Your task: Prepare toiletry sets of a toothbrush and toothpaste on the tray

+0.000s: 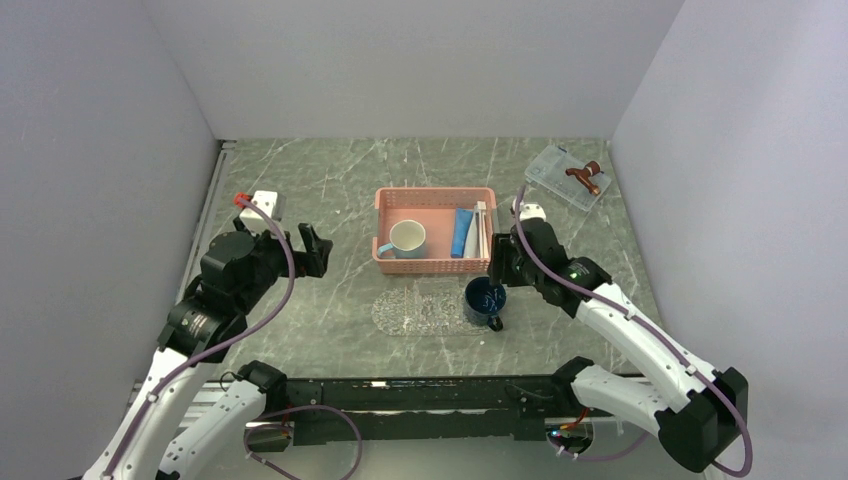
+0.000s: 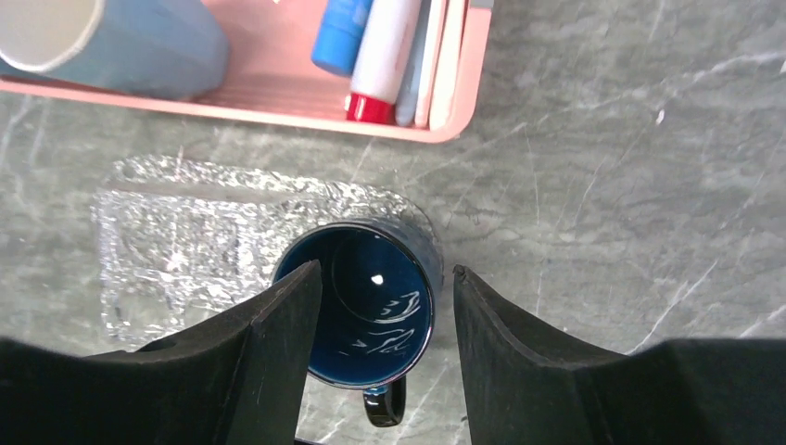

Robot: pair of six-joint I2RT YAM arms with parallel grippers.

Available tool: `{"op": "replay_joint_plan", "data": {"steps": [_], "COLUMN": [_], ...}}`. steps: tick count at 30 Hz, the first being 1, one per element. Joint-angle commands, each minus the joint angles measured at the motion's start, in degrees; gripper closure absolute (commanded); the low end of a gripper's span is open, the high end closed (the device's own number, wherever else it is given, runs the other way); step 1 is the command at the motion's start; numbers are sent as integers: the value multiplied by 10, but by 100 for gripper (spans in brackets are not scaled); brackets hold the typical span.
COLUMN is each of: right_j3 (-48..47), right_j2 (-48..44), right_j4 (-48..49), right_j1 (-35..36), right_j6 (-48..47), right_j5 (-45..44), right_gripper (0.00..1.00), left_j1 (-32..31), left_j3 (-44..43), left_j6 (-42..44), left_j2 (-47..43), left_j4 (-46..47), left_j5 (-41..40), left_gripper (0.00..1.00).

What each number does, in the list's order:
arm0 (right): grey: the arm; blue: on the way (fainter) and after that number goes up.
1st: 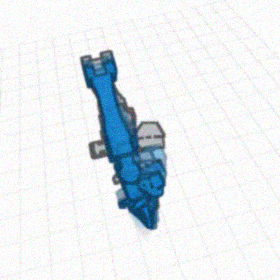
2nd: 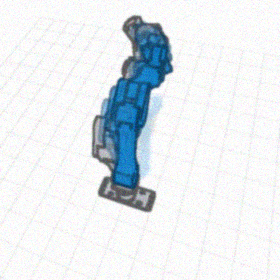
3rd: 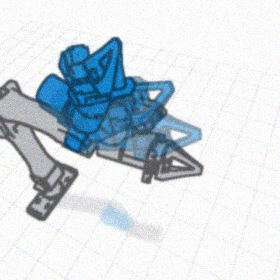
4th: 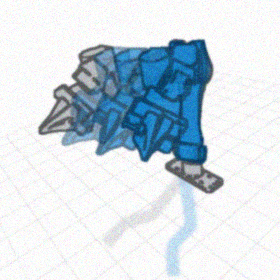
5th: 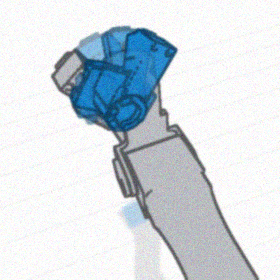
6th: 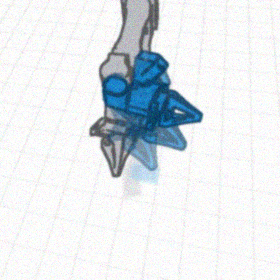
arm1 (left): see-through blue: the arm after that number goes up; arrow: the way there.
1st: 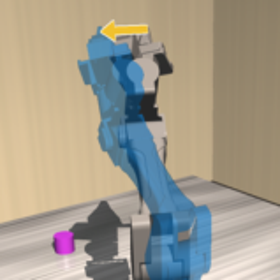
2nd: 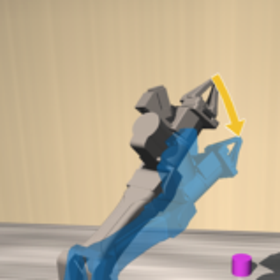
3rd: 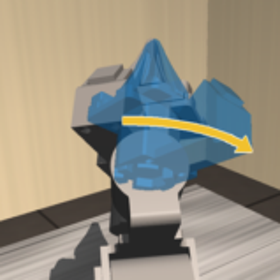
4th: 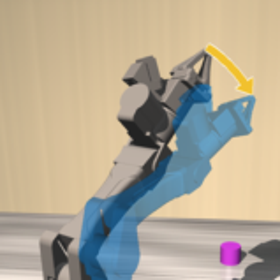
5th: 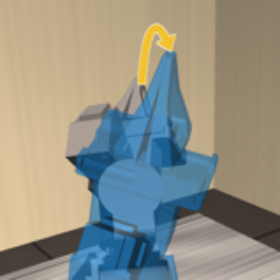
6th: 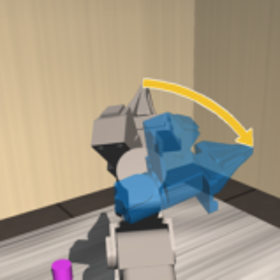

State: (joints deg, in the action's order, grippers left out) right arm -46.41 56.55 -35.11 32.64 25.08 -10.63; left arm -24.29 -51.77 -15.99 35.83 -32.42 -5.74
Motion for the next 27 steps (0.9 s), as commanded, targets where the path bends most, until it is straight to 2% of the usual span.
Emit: {"op": "replay_joint_plan", "data": {"steps": [1,9,13,18,23,27], "right_j3": [-49,-71,-63,-56,-48,-46], "right_j2": [-20,-44,-67,-83,-103,-111], "right_j4": [-32,-50,-42,-41,-42,-44], "right_j1": [-1,-2,-2,-2,-1,-1], "right_j6": [-7,-21,-20,-20,-24,-27], "right_j5": [-19,-4,1,16,21,31], "right_gripper": [43,42,41,40,40,40], "left_j1": [3,2,-11,-79,-97,-103], "left_j3": [-26,-74,-107,-183,-248,-310], "left_j6": [-3,33,49,80,109,142], "left_j2": [31,110,161,244,335,422], "left_j4": [7,-4,-13,-56,-92,-128], "left_j5": [49,152,220,166,134,117], "left_gripper": [1,1,5,10,23,27]}}
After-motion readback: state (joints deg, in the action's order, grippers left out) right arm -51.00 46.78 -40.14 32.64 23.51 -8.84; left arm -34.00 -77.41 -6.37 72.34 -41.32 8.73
